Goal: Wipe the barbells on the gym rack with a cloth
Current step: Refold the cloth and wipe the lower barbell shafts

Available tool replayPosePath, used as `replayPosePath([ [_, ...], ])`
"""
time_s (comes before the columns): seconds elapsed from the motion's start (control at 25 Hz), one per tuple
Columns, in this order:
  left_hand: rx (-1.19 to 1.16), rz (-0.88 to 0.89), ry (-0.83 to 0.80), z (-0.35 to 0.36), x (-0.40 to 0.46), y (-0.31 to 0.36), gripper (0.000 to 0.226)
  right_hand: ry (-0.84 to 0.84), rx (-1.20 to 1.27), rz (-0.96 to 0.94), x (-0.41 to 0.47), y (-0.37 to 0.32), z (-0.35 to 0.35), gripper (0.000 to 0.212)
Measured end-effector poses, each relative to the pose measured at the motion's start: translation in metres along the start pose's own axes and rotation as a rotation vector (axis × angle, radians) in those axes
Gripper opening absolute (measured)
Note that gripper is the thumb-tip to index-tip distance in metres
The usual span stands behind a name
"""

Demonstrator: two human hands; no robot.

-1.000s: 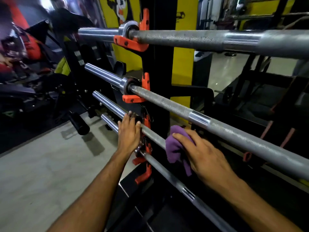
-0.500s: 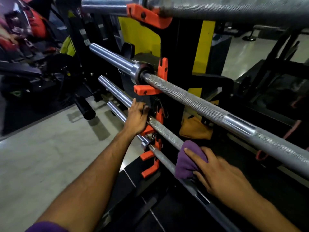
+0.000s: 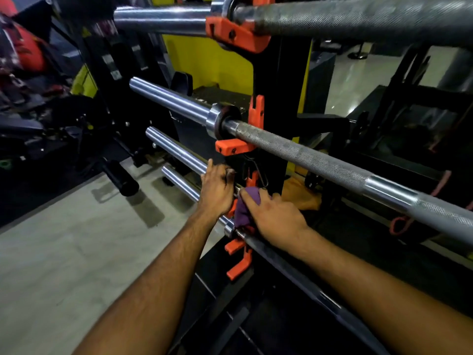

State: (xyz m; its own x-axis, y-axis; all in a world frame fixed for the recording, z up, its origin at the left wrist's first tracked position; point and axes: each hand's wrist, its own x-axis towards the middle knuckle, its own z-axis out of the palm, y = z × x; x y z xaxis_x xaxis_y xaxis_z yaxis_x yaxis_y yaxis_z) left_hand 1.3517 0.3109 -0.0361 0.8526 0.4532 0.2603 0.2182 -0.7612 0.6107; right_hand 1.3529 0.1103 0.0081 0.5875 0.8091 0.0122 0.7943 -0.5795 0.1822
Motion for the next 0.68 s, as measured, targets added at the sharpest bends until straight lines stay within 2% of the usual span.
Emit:
replayPosePath([
  [0.16, 0.011, -0.012, -0.051, -0.004, -0.006, 0.009, 0.073, -0.007, 0.086, -0.008, -0.053, 0.025, -0.003, 0.069],
  [0.28, 0.019, 0.006, -0.064, -0.004, -0.007, 0.010, 0.061, -0.082, 0.139, 0.015, -0.101, 0.041, -0.004, 0.070],
  [0.36, 0.027, 0.031, -0.042, -0.001, -0.005, 0.006, 0.061, -0.133, 0.104, 0.017, -0.110, 0.046, -0.005, 0.071],
  [0.52, 0.029, 0.044, -0.013, 0.001, -0.004, 0.003, 0.068, -0.038, 0.015, 0.013, -0.050, 0.021, -0.007, 0.068],
  [0.68, 0.028, 0.033, -0.017, -0.003, -0.007, 0.011, 0.067, 0.007, 0.051, 0.043, 0.018, -0.005, 0.006, 0.064],
])
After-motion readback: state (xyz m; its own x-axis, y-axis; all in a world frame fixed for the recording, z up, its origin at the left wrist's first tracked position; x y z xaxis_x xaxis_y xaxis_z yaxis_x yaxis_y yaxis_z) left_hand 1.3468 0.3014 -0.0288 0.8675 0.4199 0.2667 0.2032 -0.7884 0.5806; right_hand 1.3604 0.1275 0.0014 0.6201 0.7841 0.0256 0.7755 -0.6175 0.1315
